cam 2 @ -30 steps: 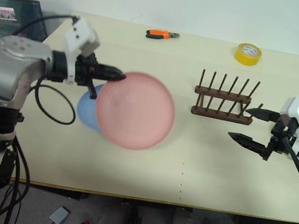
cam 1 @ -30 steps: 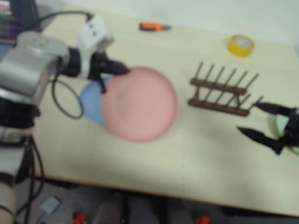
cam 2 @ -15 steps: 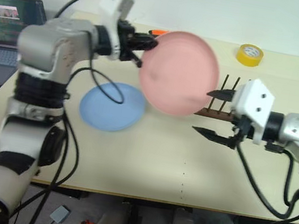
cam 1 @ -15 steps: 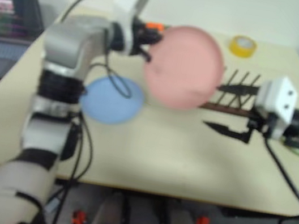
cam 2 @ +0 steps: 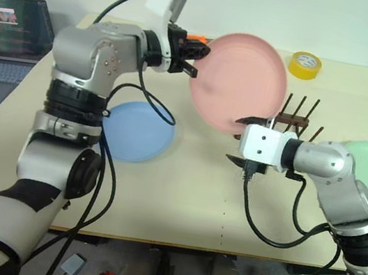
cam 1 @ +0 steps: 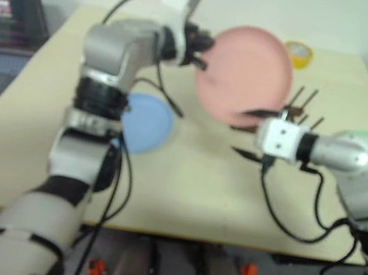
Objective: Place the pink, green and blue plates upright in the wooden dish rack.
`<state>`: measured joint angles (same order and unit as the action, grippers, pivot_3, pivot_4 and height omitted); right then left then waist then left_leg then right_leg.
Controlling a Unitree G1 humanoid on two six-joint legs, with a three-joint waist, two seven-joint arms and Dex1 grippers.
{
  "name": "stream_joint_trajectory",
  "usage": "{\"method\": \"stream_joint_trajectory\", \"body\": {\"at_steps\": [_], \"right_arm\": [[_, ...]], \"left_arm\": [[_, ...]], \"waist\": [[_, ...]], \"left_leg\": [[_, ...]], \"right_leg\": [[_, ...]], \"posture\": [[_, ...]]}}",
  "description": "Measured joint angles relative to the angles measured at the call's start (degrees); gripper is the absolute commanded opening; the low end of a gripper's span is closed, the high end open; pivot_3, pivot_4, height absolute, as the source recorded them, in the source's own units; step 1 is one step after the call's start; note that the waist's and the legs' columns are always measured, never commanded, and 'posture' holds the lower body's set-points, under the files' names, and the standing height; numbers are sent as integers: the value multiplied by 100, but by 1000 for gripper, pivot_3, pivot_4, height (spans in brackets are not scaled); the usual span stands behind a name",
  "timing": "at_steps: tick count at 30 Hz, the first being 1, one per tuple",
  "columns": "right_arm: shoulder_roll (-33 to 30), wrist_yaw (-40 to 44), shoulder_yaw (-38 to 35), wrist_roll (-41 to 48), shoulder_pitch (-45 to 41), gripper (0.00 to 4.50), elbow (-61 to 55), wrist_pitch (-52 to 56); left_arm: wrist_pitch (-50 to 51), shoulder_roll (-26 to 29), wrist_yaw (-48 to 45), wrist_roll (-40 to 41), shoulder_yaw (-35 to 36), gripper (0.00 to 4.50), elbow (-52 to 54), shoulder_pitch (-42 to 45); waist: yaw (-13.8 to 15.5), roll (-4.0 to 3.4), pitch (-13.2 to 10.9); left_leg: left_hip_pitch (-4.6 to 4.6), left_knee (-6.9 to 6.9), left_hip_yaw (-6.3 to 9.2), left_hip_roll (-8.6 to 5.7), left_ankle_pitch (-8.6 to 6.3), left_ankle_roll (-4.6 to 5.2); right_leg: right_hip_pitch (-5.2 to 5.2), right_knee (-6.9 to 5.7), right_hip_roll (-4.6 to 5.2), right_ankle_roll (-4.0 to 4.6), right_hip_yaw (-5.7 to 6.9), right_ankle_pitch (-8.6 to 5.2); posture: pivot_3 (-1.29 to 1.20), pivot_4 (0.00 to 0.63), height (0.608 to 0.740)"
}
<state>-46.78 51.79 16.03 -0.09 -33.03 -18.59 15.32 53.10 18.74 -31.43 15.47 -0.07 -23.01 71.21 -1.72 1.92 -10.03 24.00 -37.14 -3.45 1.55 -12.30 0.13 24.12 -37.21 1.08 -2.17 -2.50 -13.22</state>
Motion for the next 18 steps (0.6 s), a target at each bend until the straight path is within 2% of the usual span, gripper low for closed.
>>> {"method": "stream_joint_trajectory", "body": {"at_steps": [9,18], "right_arm": [[284,-108,124,-711,-148,22,511,-374],[588,-112,224,-1019,-181,22,777,-674]], "left_arm": [[375,-40,92,131,52,0,348,-79],[553,34,178,119,40,0,626,-231]], "waist": [[-8,0,0],[-3,0,0]], "left_leg": [[-4,1,1,2,1,-2],[-5,0,2,2,2,-4]], "right_leg": [[0,-3,-2,3,0,2],[-1,-5,-2,4,0,2]], "posture": [[0,150,740],[0,150,740]]}}
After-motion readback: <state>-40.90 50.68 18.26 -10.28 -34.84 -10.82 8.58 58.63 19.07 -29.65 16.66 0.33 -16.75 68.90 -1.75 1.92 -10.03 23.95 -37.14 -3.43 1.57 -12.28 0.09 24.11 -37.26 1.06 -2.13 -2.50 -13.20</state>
